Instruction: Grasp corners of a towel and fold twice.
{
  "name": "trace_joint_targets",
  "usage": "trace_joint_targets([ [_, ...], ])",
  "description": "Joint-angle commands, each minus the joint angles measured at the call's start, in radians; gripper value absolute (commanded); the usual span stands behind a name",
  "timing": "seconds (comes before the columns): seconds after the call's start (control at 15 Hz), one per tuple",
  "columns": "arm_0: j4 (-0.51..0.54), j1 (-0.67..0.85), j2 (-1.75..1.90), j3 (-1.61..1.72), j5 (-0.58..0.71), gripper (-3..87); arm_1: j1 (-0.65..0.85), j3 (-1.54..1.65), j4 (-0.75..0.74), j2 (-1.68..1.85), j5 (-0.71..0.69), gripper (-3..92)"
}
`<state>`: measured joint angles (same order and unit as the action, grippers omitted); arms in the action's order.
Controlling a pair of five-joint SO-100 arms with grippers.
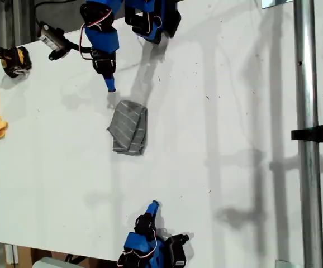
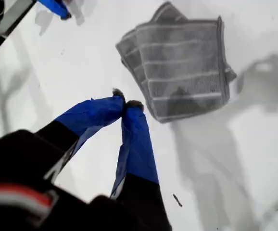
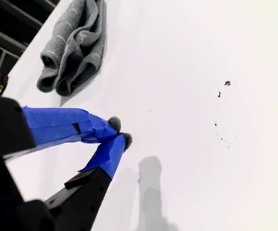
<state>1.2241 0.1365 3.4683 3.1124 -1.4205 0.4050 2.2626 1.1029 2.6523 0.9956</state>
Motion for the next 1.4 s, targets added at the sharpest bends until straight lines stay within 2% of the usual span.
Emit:
trace_joint_targets([
  [0.0, -0.003, -0.031, 0.006, 0.005, -0.003, -0.4, -0.034, 0.199, 0.034, 0.241, 0.084, -0.2],
  [0.13, 0.035, -0.037, 0.006, 0.006, -0.028, -0.4, -0.075, 0.362, 0.101, 0.442, 0.163, -0.2],
  [0.2, 0.069, -0.035, 0.006, 0.006, -0.084, -0.4, -0.087, 0.419, 0.156, 0.522, 0.192, -0.2],
  [0.27, 0.071, -0.026, 0.006, 0.006, -0.064, -0.4, -0.089, 0.485, 0.222, 0.634, 0.222, -0.2],
  [0.4, 0.072, -0.023, 0.006, 0.006, -0.015, -0.4, -0.089, 0.571, 0.268, 0.635, 0.281, -0.2],
  [0.47, 0.072, -0.023, 0.006, 0.006, 0.118, -0.4, -0.086, 0.618, 0.275, 0.635, 0.325, -0.2],
  [0.53, 0.072, -0.023, 0.006, 0.006, 0.339, -0.4, -0.08, 0.649, 0.268, 0.635, 0.391, 1.5],
  [0.6, 0.064, -0.028, 0.006, 0.006, 0.476, -0.4, -0.08, 0.644, 0.276, 0.635, 0.472, 3.3],
  [0.73, 0.069, -0.025, 0.006, 0.006, 0.443, -0.4, -0.155, 0.641, 0.322, 0.635, 0.531, 12.7],
  [1.0, 0.069, -0.025, 0.006, 0.006, 0.443, -0.4, -0.433, 0.638, 0.325, 0.635, 0.514, 12.8],
  [1.33, 0.069, -0.023, 0.006, 0.006, 0.443, -0.4, -0.508, 0.638, 0.325, 0.635, 0.514, 12.8],
])
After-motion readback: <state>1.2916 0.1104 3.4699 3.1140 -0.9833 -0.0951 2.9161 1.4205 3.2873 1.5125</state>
